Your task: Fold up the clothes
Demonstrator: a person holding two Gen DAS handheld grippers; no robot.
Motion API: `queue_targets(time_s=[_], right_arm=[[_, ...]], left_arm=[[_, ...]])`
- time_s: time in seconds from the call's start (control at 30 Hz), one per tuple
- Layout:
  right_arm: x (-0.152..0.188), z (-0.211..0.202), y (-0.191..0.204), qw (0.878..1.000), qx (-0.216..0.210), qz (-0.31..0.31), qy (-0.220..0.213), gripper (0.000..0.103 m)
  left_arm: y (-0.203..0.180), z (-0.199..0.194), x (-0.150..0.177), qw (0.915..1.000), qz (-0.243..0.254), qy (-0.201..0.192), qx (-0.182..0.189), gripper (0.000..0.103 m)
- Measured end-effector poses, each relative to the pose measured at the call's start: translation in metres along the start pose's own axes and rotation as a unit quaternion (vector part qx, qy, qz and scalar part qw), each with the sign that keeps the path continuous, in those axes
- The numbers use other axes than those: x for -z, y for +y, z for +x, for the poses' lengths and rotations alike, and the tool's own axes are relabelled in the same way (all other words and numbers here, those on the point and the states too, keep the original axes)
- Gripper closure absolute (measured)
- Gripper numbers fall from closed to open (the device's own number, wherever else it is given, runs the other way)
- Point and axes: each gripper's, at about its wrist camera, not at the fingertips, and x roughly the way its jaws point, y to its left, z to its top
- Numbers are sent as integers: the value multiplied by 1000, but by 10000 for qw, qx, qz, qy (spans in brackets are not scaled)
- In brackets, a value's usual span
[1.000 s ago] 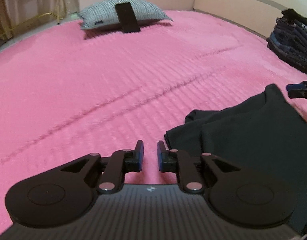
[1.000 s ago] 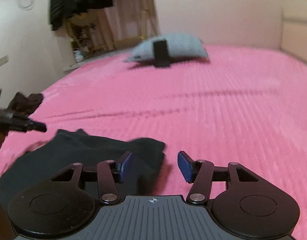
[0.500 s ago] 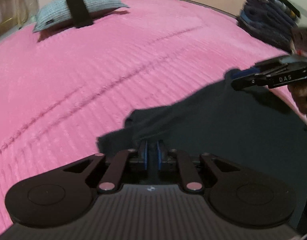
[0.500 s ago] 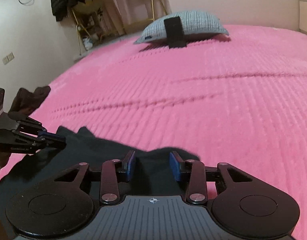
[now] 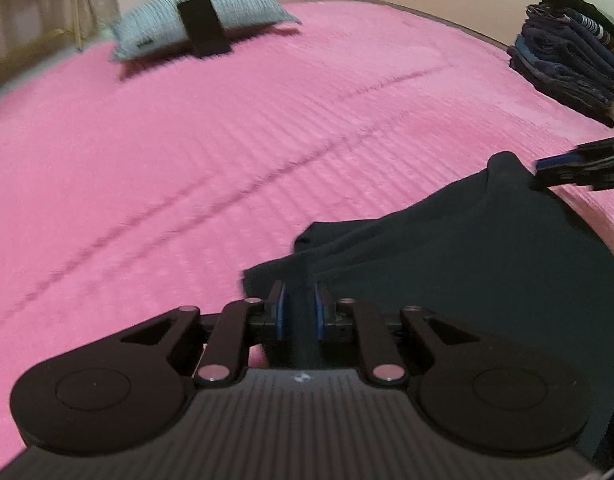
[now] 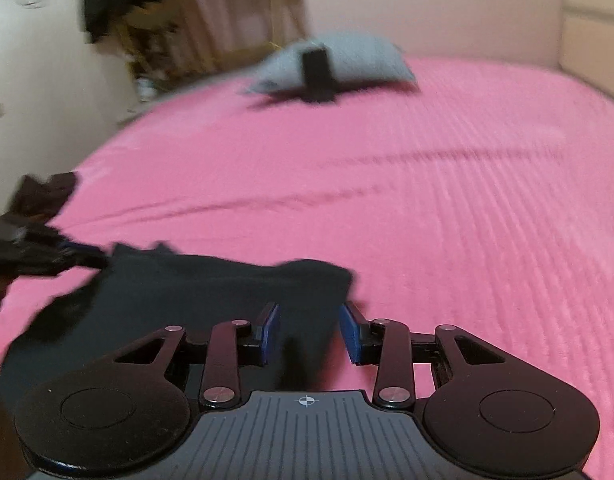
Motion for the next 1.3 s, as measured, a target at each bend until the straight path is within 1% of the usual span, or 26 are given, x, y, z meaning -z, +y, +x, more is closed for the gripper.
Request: queue_targets(time_s=[0.07,0.13,0.2,0.23,0.3,0.37,0.47,0.5,0.53,0.67,0.7,0.73,0.77,0.83,0.93,1.0,1.03,1.13,1.2,1.3], right_arm=[[13,-16,24,9993,-324,-171,37,66],[29,-26,45,9976,-624,-260,149,66],[47,-27,56,9962,-762,-275,306,66],[50,-28,57,9964,-718,-302,334,66],[55,-30,58,9966,-629,-357,388,66],[61,-32,59,9967,-539,-411,443,66],[69,-35,61,9966,-405,-492,525,66],[72,-36,62,9965,-360,-519,553,65],[75,-37,63,9963,-315,-546,580,61],[86,-40,65,9954,-136,-653,689,59],[89,-41,67,9949,-110,-699,712,51],[91,-41,70,9943,-110,-772,728,41],[93,-42,73,9936,-110,-845,743,39],[96,-43,78,9920,-110,-990,775,38],[102,-44,87,9892,-110,-1207,822,38],[106,-45,93,9871,-109,-1352,853,38],[108,-45,96,9859,-109,-1424,869,38],[114,-46,105,9821,-109,-1641,915,38],[114,-53,110,9797,-123,-1815,847,38],[119,-58,121,9693,0,-2307,853,38]], left_arm=[[0,-21,7,9999,-37,-93,-19,92],[-8,-43,19,9998,76,-160,-39,92],[-19,-60,34,9996,189,-191,28,92],[-24,-65,41,9996,225,-166,85,91],[-37,-66,60,9993,334,44,132,90],[-42,-59,78,9990,389,200,107,90],[-39,-59,85,9998,154,84,109,90],[-39,-61,83,9999,100,92,87,90],[-39,-62,80,9999,57,101,65,90],[-44,-65,81,9995,305,100,-72,90],[-45,-70,81,9993,349,70,-129,90],[-46,-74,82,9990,397,36,-189,90],[-49,-81,83,9984,490,-22,-274,89],[-59,-93,88,9961,758,-101,-434,87],[-79,-106,98,9937,1076,-103,-298,86],[-92,-99,107,9911,1310,44,-245,83],[-98,-95,111,9894,1427,140,-233,85],[-106,-78,122,9859,1624,252,-329,85],[-106,-79,119,9865,1578,261,-353,85],[-106,-88,114,9862,1594,219,-379,82]])
